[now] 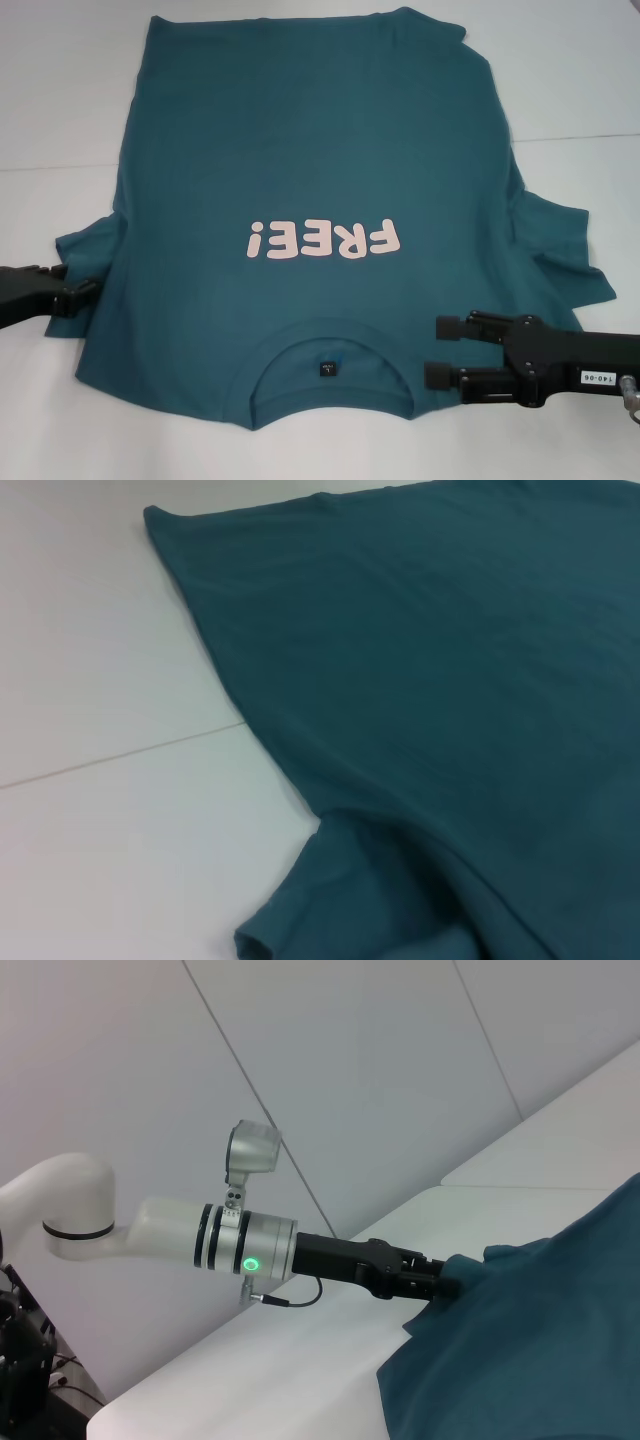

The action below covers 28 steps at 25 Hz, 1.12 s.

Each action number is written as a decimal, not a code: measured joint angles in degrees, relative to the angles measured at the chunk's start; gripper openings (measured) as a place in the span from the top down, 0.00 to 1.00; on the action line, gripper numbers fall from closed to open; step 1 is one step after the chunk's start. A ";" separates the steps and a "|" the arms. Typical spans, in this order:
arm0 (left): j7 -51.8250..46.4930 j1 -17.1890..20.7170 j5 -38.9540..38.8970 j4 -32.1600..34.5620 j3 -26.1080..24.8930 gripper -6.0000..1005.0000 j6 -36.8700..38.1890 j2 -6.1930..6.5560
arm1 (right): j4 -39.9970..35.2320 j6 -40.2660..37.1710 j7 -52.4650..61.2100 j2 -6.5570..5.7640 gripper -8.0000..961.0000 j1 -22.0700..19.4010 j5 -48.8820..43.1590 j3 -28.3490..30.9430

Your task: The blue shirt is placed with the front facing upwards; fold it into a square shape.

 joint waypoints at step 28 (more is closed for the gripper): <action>-0.33 -0.38 0.00 1.40 2.89 0.94 0.37 0.14 | 0.00 -0.01 -0.05 0.04 0.02 -0.12 0.00 0.31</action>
